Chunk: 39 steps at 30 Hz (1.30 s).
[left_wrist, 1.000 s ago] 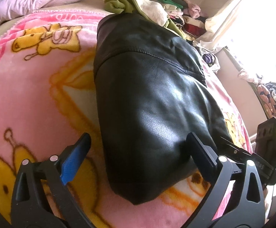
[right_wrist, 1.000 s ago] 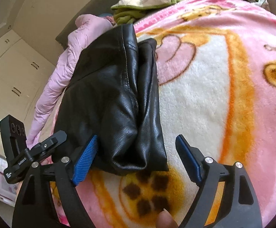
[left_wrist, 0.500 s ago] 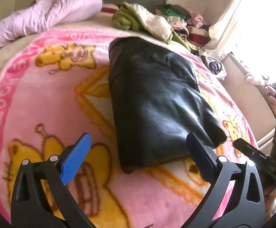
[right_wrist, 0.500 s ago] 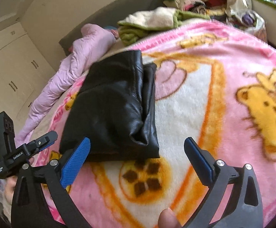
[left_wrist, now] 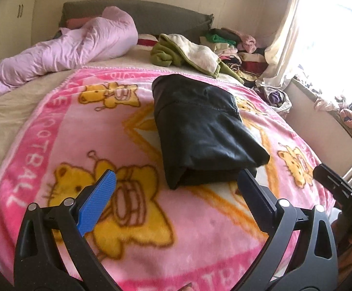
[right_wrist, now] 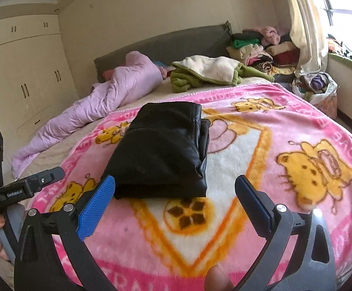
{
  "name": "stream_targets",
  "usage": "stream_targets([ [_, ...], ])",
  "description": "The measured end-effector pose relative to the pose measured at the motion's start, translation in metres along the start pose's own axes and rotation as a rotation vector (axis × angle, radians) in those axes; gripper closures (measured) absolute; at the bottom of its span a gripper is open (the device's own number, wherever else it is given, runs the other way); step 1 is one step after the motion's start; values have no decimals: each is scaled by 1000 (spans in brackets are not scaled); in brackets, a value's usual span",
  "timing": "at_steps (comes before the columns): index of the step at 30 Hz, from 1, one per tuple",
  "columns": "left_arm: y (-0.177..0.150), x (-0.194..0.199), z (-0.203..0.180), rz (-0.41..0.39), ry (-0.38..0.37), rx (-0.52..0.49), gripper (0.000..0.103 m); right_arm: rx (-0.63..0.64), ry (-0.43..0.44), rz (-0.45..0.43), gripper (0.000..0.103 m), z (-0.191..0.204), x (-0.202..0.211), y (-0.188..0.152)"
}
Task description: Fold large clothes
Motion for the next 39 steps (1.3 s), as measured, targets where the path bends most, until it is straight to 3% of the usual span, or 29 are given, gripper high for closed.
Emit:
stream_targets([
  [5, -24, 11, 0, -4, 7, -9, 9, 24, -8, -10, 4, 9, 6, -15],
  [14, -53, 15, 11, -34, 8, 8, 9, 57, -29, 81, 4, 22, -4, -55],
  [20, -60, 9, 11, -37, 65, -19, 9, 97, -80, 114, 4, 26, -9, -75],
  [39, -61, 6, 19, -21, 95, 8, 9, 82, -82, 126, 4, 24, -10, -75],
])
Point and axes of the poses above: each gripper's, at about its wrist camera, not at the fingertips, and x roughly against the way its jaws point, z to its left, y to its top, the point moved 1 cm from there along -x, roughly the way its jaws point, and after that the axes turned 1 degree about -y, right-handed, at the moved point
